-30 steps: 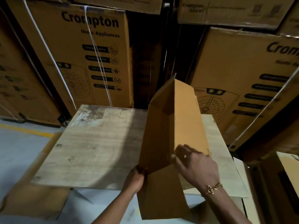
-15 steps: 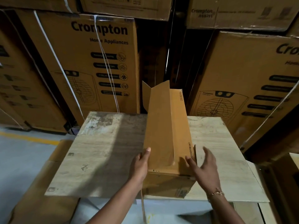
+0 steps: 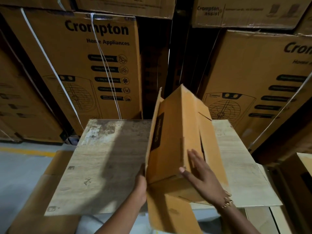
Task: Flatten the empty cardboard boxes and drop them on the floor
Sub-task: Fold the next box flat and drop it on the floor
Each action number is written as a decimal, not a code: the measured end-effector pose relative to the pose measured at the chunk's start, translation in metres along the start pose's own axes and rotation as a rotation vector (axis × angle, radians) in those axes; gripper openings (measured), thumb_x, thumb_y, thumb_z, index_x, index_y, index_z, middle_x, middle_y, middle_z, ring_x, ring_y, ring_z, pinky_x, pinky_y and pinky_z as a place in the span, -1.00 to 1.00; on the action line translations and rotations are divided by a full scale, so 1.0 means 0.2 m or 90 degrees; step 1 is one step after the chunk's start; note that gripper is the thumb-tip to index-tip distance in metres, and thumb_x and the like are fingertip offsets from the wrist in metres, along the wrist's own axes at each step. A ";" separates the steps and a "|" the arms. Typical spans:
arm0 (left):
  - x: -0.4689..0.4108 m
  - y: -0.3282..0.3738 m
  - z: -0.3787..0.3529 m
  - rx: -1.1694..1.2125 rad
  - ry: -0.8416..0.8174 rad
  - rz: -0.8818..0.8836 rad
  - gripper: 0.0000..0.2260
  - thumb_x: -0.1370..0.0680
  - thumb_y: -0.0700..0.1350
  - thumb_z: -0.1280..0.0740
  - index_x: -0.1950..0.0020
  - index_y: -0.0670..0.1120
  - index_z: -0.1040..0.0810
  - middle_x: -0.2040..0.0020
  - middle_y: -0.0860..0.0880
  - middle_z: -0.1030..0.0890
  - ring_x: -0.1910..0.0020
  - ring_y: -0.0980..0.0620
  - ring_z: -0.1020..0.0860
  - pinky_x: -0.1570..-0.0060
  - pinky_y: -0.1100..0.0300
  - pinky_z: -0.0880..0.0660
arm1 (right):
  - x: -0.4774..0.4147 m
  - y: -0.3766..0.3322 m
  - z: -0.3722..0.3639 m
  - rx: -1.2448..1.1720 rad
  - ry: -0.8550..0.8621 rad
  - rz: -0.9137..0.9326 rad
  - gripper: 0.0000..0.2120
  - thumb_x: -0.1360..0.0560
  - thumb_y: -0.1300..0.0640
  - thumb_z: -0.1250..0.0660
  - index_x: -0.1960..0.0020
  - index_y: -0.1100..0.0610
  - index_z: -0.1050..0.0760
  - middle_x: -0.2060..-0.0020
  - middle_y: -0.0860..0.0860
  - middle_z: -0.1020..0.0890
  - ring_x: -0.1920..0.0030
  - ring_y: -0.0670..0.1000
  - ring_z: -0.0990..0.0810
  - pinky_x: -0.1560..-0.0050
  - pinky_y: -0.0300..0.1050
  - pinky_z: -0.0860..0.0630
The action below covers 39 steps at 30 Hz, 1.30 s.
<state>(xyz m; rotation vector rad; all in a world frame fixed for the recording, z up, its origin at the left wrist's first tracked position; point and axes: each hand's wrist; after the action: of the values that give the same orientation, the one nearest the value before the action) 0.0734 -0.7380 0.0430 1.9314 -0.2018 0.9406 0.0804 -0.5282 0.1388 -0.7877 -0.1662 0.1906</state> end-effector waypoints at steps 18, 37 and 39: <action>0.01 0.14 0.28 -0.707 0.093 -0.335 -0.28 -0.48 0.34 -0.32 -0.55 0.11 -0.21 -0.56 0.00 -0.23 -0.49 -0.11 -0.27 -0.35 -0.07 -0.33 | -0.36 0.20 -0.12 0.367 -0.106 -0.210 0.16 -0.20 -0.67 -0.10 -0.60 -0.06 0.07 -0.60 0.00 0.12 -0.56 0.29 0.08 -0.40 0.41 -0.15; 0.27 0.23 -0.55 -1.406 -0.001 -0.403 -0.03 -0.14 0.12 -0.66 -0.42 0.01 -0.24 -0.30 -0.08 -0.21 -0.30 -0.14 -0.19 -0.20 -0.23 -0.29 | -0.45 0.26 0.13 0.103 -0.145 -0.178 0.21 -0.06 -0.59 -0.11 -0.57 0.02 -0.08 -0.54 0.09 -0.19 -0.45 0.25 -0.30 -0.36 0.09 -0.37; 0.30 0.19 -0.52 -1.387 0.055 -0.509 -0.01 -0.12 0.13 -0.65 -0.42 -0.01 -0.22 -0.28 -0.08 -0.22 -0.28 -0.12 -0.22 -0.20 -0.17 -0.23 | -0.44 0.26 0.18 0.054 -0.143 -0.161 0.13 -0.13 -0.53 -0.15 -0.56 0.05 -0.13 -0.50 0.08 -0.28 -0.41 0.20 -0.35 -0.29 0.03 -0.39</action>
<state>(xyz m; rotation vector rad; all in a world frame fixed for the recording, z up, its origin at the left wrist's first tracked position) 0.0416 -0.6609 0.1365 -0.1587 -0.1975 -0.0804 -0.0174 -0.4886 0.1199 -0.6536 -0.4649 0.0456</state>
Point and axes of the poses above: each hand's wrist, its own x-axis away from the middle knuckle, its own z-axis out of the back of the hand, y = z × x
